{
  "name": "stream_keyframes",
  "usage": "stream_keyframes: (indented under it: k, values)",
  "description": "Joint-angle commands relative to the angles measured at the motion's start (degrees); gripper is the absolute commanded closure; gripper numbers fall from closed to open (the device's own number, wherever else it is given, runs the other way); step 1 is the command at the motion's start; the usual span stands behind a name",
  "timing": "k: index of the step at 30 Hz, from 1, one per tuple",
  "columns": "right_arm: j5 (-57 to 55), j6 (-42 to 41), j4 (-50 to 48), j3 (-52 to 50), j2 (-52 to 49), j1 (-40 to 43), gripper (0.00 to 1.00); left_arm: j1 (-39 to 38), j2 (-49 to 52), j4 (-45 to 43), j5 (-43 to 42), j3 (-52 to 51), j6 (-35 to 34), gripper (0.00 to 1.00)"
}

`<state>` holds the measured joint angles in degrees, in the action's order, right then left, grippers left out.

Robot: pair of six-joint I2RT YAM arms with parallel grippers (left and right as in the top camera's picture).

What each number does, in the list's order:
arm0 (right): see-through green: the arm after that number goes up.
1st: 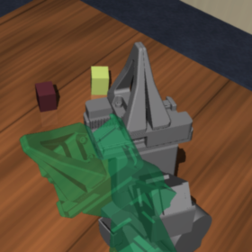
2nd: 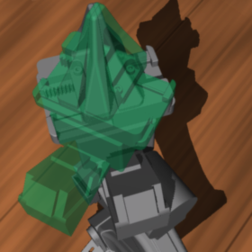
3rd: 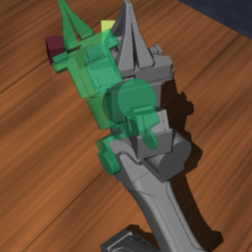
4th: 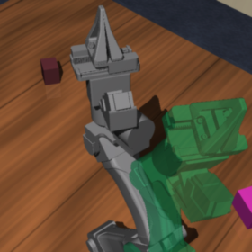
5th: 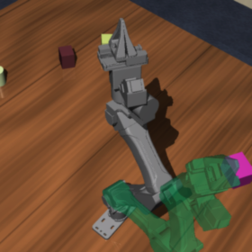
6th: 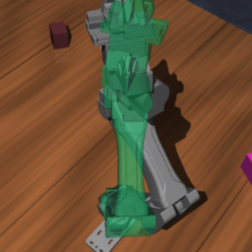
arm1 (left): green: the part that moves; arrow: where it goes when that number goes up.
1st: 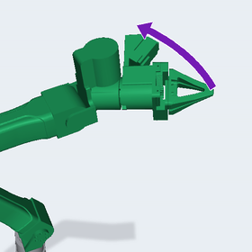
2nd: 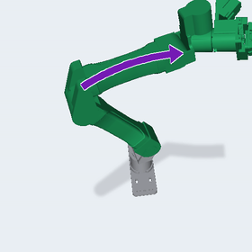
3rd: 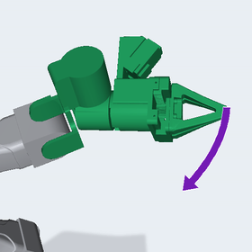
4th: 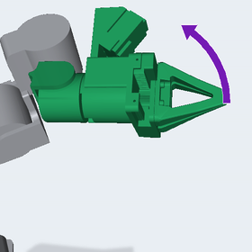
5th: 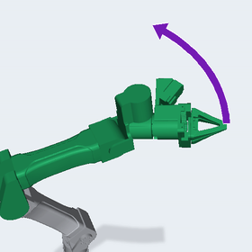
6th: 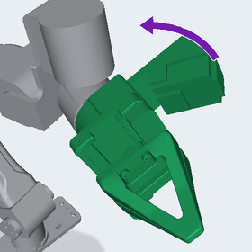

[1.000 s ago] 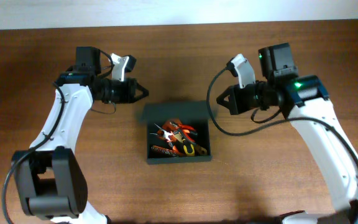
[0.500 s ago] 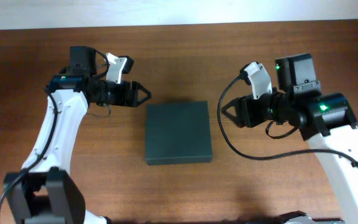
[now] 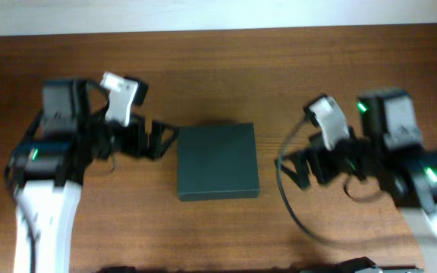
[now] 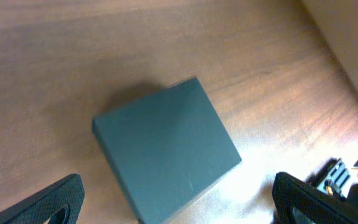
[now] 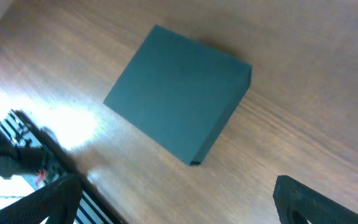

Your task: Pack container

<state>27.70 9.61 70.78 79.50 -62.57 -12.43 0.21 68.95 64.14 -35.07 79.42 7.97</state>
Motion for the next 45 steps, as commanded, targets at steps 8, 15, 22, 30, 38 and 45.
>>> stream_keyframes:
  k: [8,15,22,30,38,45]
  values:
    - [-7.76,3.89,6.32,-1.38,22.8,-0.31,0.01,0.35,-19.58,10.62,3.67,0.15,1.11,0.01]
    - [-8.52,3.85,8.37,-5.95,33.0,-0.31,0.01,0.35,-28.65,16.94,5.11,-2.05,0.26,0.01]
    - [-8.5,3.87,8.52,-6.27,35.1,-0.31,0.01,0.35,-34.51,17.59,5.11,-4.22,0.28,0.01]
    - [-8.5,3.87,8.52,-6.27,35.1,-0.31,0.01,0.35,-34.62,17.86,5.11,-4.22,0.31,0.01]
    - [-8.5,3.87,8.52,-6.27,35.1,-0.31,0.01,0.35,-34.62,17.86,5.11,-4.22,0.31,0.01]
    - [-8.5,3.87,8.52,-6.27,35.1,-0.33,0.01,0.42,-34.93,13.7,15.21,-4.44,2.23,0.01]
